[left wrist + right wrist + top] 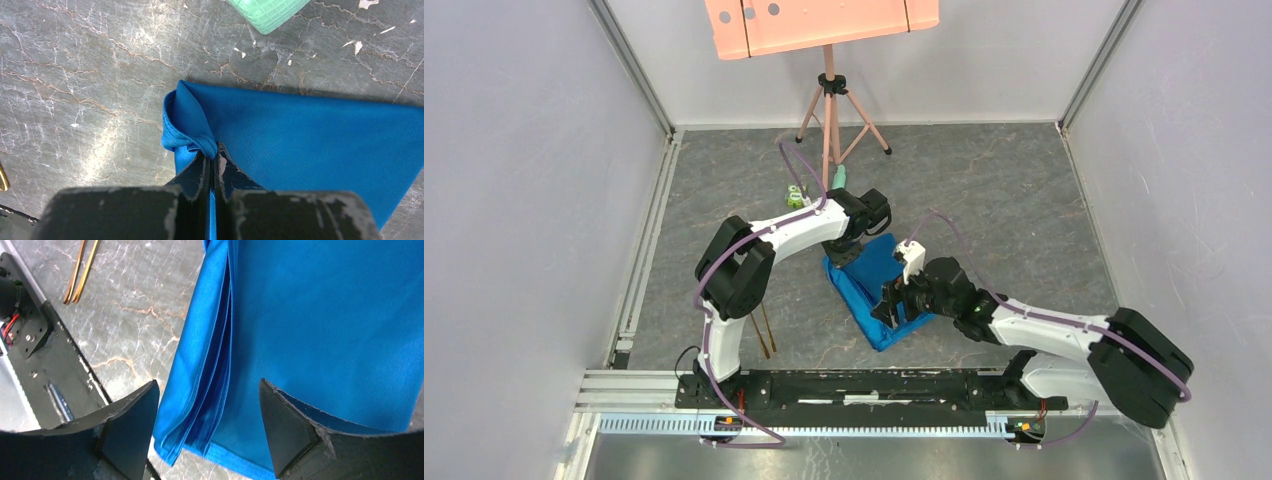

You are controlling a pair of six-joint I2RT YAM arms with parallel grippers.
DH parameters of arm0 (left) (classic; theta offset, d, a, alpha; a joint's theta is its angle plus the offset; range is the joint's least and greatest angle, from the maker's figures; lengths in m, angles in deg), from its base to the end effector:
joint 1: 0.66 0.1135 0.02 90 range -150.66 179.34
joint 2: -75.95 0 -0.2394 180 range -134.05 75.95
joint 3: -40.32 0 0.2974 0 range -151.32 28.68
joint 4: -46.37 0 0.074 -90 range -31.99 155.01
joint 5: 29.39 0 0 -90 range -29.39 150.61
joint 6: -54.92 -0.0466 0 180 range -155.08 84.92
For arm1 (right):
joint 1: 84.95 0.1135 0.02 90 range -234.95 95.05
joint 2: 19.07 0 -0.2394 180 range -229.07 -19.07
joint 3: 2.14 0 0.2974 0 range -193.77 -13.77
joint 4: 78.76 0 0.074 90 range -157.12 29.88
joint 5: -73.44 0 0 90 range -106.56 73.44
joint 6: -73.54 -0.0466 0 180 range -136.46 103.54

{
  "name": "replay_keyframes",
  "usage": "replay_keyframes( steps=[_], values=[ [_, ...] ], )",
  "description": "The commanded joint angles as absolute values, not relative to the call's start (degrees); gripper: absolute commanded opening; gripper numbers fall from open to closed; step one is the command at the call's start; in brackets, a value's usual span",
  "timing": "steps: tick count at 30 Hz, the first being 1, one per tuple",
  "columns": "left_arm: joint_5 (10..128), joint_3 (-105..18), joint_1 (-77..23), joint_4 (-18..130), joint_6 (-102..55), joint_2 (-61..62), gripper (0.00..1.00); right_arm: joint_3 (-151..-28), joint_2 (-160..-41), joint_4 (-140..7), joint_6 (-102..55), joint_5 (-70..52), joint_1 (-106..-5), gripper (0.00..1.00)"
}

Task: Fold the napkin into a case and place the utensils inside
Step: Fold the lower triangle-folded napkin at the center of the board.

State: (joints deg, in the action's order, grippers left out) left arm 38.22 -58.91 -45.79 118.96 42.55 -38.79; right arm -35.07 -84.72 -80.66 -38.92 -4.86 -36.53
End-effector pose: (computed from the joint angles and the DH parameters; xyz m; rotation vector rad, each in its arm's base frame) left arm 0.3023 -0.2785 0.1344 -0.7851 2.6610 0.2226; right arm 0.1749 0.2114 0.1096 -0.6307 2.1554 0.9254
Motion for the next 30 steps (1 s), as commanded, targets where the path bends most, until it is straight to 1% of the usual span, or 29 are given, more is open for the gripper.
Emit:
replay_keyframes(
  steps=[1, 4, 8, 15, 22, 26, 30],
  values=[
    [37.6, -59.9, -46.0, 117.4, 39.3, -37.3, 0.02, -38.8, -90.8, -88.6, -37.1, -6.8, -36.5, 0.79],
    [38.1, -60.0, -45.9, 117.2, 38.4, -36.7, 0.02, -39.5, -94.4, -92.3, -37.1, -6.5, -36.4, 0.78],
    [39.6, -59.8, -46.0, 116.7, 37.6, -36.1, 0.02, -40.7, -98.1, -94.5, -37.3, -5.6, -36.4, 0.75],
    [39.7, -58.8, -45.8, 116.5, 37.3, -34.3, 0.02, -40.9, -100.4, -96.5, -39.0, -4.0, -36.4, 0.61],
    [40.3, -57.0, -45.8, 115.6, 36.6, -33.3, 0.02, -40.0, -102.1, -98.9, -40.5, -2.1, -36.4, 0.58],
    [40.6, -56.4, -45.8, 115.4, 36.6, -33.1, 0.02, -40.2, -102.7, -99.0, -40.6, -1.9, -36.3, 0.50],
    [40.2, -56.2, -45.8, 115.1, 36.6, -32.8, 0.02, -41.0, -103.3, -98.3, -40.8, -1.9, -36.4, 0.45]
  ],
)
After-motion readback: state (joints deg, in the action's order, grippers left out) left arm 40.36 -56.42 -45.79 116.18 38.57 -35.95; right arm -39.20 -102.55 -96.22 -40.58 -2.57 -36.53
